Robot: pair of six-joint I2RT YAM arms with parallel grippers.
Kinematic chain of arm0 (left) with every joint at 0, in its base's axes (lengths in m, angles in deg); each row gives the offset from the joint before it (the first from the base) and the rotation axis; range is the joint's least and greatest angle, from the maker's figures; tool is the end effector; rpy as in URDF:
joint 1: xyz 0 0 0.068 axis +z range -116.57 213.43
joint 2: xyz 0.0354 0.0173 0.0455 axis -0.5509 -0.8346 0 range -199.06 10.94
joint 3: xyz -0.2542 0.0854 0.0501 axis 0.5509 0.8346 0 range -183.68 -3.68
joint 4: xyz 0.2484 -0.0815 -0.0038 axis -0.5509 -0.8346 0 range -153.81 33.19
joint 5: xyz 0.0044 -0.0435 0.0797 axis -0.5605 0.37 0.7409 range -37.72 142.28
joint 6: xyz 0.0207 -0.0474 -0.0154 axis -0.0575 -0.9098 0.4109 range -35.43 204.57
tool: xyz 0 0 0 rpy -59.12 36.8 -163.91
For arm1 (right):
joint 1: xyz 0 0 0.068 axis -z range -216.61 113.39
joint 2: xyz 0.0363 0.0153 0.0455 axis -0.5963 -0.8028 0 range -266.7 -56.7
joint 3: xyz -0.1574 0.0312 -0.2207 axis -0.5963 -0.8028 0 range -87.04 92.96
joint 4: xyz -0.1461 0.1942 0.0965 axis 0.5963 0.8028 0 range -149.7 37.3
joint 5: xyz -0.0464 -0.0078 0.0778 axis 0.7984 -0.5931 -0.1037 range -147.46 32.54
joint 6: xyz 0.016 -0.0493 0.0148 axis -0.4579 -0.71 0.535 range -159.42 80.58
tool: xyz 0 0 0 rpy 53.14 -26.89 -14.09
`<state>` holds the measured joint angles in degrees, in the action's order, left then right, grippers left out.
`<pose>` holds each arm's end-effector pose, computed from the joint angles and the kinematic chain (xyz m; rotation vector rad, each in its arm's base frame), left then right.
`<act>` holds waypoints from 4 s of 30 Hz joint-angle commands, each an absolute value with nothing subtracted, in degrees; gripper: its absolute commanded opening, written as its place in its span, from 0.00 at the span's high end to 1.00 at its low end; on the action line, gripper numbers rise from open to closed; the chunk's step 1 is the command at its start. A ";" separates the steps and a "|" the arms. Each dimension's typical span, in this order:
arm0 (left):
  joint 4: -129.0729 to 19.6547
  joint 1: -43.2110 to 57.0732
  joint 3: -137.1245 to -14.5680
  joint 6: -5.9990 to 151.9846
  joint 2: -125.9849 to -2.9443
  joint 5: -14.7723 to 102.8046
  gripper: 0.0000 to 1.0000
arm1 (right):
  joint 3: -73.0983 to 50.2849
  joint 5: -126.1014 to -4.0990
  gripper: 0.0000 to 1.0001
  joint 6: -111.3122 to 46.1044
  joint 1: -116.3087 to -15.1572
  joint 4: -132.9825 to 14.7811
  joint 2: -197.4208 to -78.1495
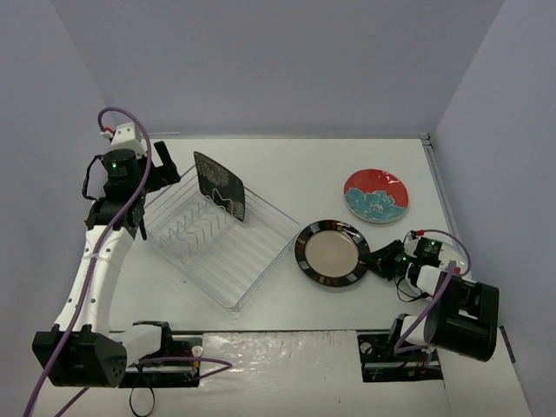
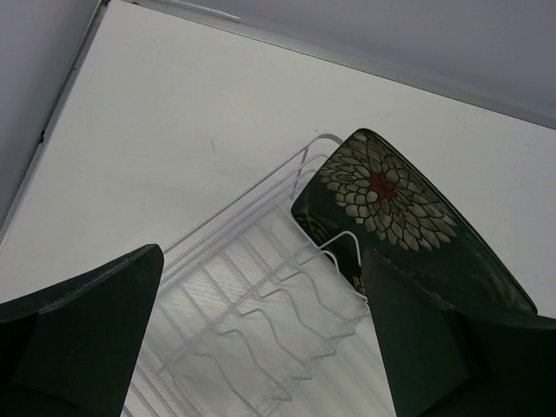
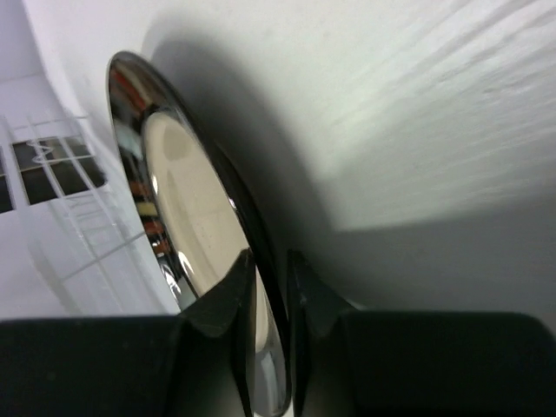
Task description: Load the plates into the dish rack
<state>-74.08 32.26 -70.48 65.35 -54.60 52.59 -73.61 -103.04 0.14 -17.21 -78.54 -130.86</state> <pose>0.2596 -0.0050 0.3889 -0.2950 1.8335 -0.2427 0.1912 -0.0404 0.1171 0.7316 2.1430 1.0946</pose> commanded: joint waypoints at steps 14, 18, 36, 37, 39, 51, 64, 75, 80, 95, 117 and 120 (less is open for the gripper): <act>-70.53 32.29 -72.06 65.06 -52.53 54.57 0.03 | -71.02 -92.60 1.00 -3.37 -17.53 -63.70 -109.46; -70.43 32.55 -72.14 65.15 -52.42 54.30 0.03 | -69.91 -95.02 1.00 1.36 -17.36 -67.71 -99.24; -70.57 32.73 -73.68 65.32 -51.28 53.56 0.03 | -49.92 -82.73 1.00 3.16 -17.09 -67.59 -93.49; -70.41 32.73 -73.82 65.32 -51.37 53.38 0.03 | -48.51 -80.52 1.00 2.08 -17.09 -67.12 -93.48; -70.21 32.73 -74.00 65.37 -51.57 53.01 0.03 | -46.91 -80.32 1.00 2.82 -17.14 -69.14 -94.01; -69.52 32.73 -75.03 65.03 -53.99 43.82 0.03 | -37.43 -83.16 1.00 4.66 -28.06 -86.70 -104.52; -42.09 26.35 -68.94 50.90 -61.69 4.88 0.03 | -33.64 -89.92 1.00 14.37 -42.22 -95.28 -118.74; -37.13 19.81 -70.86 47.89 -69.47 -0.44 0.03 | -35.56 -93.00 1.00 22.18 -45.67 -105.42 -122.65; -36.77 19.81 -70.63 48.05 -67.69 0.25 0.03 | -31.35 -89.49 1.00 14.83 -50.82 -100.75 -124.32; -27.37 19.81 -68.86 42.30 -67.79 -5.90 0.49 | -30.09 -91.24 1.00 18.78 -54.64 -110.58 -130.86; -15.83 20.33 -71.00 32.66 -70.51 -10.74 1.00 | -23.88 -116.30 0.78 7.87 -57.49 -117.09 -143.22; -14.90 20.26 -70.84 31.85 -70.28 -11.25 1.00 | -23.51 -116.55 0.74 6.87 -58.05 -117.01 -143.36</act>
